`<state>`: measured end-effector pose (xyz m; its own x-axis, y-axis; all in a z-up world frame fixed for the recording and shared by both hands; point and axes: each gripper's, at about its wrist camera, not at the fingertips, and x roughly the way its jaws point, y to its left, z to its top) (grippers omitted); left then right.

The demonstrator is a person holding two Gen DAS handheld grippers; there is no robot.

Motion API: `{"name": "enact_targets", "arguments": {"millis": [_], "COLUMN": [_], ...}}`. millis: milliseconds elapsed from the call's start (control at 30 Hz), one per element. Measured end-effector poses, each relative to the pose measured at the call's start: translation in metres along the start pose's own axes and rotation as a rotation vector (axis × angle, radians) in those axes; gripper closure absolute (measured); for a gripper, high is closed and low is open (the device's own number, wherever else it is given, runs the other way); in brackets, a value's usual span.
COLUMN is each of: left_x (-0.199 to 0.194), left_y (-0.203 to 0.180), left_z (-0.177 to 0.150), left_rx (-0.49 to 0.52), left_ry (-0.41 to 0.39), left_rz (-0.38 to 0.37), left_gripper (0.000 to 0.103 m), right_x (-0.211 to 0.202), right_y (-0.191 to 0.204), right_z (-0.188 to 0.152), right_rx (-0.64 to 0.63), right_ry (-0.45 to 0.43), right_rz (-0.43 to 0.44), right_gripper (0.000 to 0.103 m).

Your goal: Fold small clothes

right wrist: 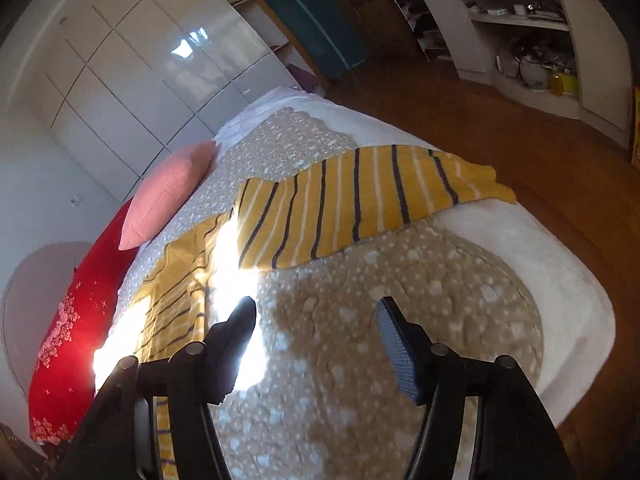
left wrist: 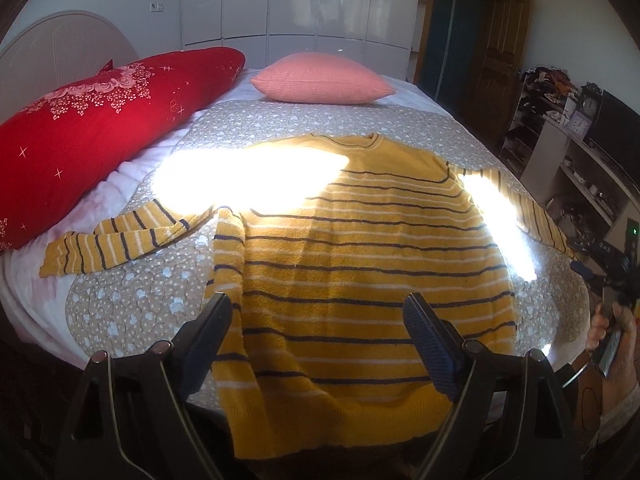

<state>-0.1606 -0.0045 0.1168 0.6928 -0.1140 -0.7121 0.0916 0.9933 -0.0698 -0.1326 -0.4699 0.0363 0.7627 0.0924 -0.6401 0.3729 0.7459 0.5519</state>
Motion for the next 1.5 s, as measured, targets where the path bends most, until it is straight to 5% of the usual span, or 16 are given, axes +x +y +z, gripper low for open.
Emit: {"name": "enact_targets", "arguments": {"millis": [233,733,800,900,1000,1133,1300,1500], "left_x": [0.008,0.025,0.026,0.027,0.026,0.028,0.032,0.028], "left_y": [0.012,0.045,0.048,0.054,0.06,0.074,0.098,0.131], "left_z": [0.002,0.001,0.0,0.0,0.001,0.001,-0.006,-0.022], "left_rx": [-0.018,-0.094,-0.102,-0.122,-0.148,-0.191,-0.259,-0.328], "left_ry": [0.019,0.043,0.046,0.047,0.038,0.027,0.035,0.037], "left_rz": [0.006,0.021,0.026,0.035,0.042,0.04,0.04,0.07], "left_gripper": [0.017,0.017,0.017,0.017,0.017,0.017,0.017,0.017], "right_x": [0.058,0.078,0.078,0.077,0.064,0.048,0.052,0.113], "right_y": [-0.033,-0.026,-0.025,-0.024,-0.013,0.042,0.155,0.309], "right_z": [0.047,0.083,0.085,0.09,0.095,0.107,0.098,0.009], "right_rx": [0.222,0.152,0.141,0.129,0.112,-0.043,-0.309,-0.706], "right_ry": [0.007,-0.027,-0.03,-0.018,-0.051,-0.106,-0.115,0.052], "right_rz": [-0.03,-0.191,-0.202,-0.208,-0.197,-0.204,-0.121,0.055], "right_gripper": [0.036,0.041,0.051,0.086,0.092,0.094,0.095,0.095]}}
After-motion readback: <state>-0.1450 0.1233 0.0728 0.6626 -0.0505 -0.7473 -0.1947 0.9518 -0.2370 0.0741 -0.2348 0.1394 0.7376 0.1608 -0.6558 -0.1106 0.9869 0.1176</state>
